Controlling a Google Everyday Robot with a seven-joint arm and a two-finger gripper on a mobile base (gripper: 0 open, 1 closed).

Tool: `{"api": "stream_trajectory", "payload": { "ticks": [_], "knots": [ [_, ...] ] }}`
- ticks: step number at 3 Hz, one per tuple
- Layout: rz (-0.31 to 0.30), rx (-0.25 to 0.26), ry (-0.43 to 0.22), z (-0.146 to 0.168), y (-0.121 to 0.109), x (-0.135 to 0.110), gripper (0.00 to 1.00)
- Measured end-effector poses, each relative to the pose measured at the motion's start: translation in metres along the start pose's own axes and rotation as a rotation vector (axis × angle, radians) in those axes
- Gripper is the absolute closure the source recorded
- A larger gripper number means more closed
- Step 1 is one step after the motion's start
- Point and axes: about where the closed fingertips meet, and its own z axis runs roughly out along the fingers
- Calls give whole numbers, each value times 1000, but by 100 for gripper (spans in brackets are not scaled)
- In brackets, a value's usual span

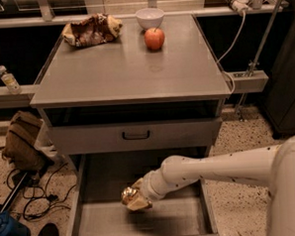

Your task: Pick orange can from middle drawer and place on counter

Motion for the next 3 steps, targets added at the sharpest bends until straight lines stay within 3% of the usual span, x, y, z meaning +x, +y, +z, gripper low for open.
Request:
{"api": "stream_trajectory", "payload": {
  "ticks": [1, 2, 3],
  "knots": [
    [-108, 49, -26, -50, 13, -63, 100],
    [-166, 89, -33, -75, 13, -93, 100],
    [-165, 89, -32, -75, 12, -93, 100]
  ]
}}
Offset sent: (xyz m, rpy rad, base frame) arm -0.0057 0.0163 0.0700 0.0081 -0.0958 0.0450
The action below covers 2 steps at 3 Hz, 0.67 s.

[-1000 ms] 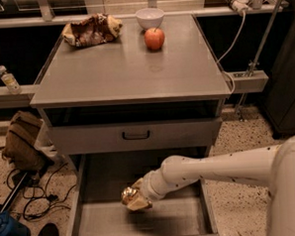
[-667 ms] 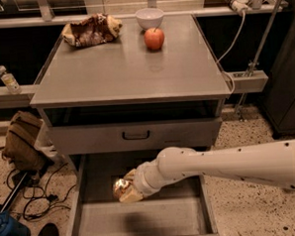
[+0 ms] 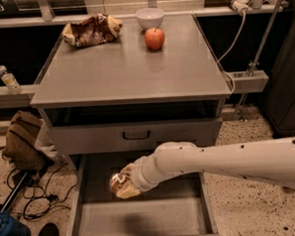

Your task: Pick orange can from middle drawer and place on counter

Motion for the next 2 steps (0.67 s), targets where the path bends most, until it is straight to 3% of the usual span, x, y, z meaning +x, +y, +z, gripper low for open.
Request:
{"api": "stream_trajectory", "payload": {
  "ticks": [1, 2],
  "knots": [
    [-29, 12, 6, -7, -2, -16, 100],
    [-117, 66, -8, -41, -2, -72, 100]
  ]
}}
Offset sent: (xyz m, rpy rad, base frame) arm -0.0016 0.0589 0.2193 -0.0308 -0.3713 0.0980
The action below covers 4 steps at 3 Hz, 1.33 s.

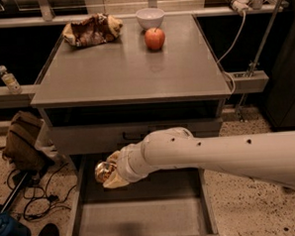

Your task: Pick orange can from middle drawer and place on counter

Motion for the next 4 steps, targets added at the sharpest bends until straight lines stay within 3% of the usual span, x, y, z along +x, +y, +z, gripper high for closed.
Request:
{"api": "stream_trajectory", "payload": {
  "ticks": [1, 2, 3, 4],
  "knots": [
    [-127, 106, -11, -55, -17, -79, 100],
    [-175, 153, -3, -77, -21, -101, 100],
    [-188, 162, -6, -81, -24, -108, 100],
    [-270, 238, 4, -114, -53, -149, 100]
  ]
}}
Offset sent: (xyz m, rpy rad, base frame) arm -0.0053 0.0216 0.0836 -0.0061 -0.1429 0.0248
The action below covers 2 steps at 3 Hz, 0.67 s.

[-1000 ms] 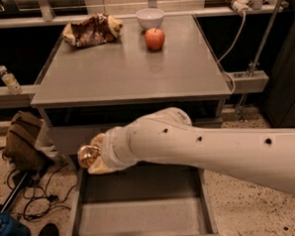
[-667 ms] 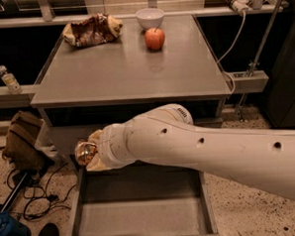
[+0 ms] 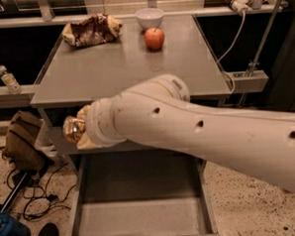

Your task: Pick orange can from middle drawer and place on counter

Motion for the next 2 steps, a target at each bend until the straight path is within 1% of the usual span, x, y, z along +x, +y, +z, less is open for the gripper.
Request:
{"api": "stream_trajectory", "payload": {
  "ticks": [1, 2],
  "knots": [
    [-71, 117, 32, -36, -68, -29, 100],
    [-33, 184, 98, -57, -128, -17, 100]
  ]
}}
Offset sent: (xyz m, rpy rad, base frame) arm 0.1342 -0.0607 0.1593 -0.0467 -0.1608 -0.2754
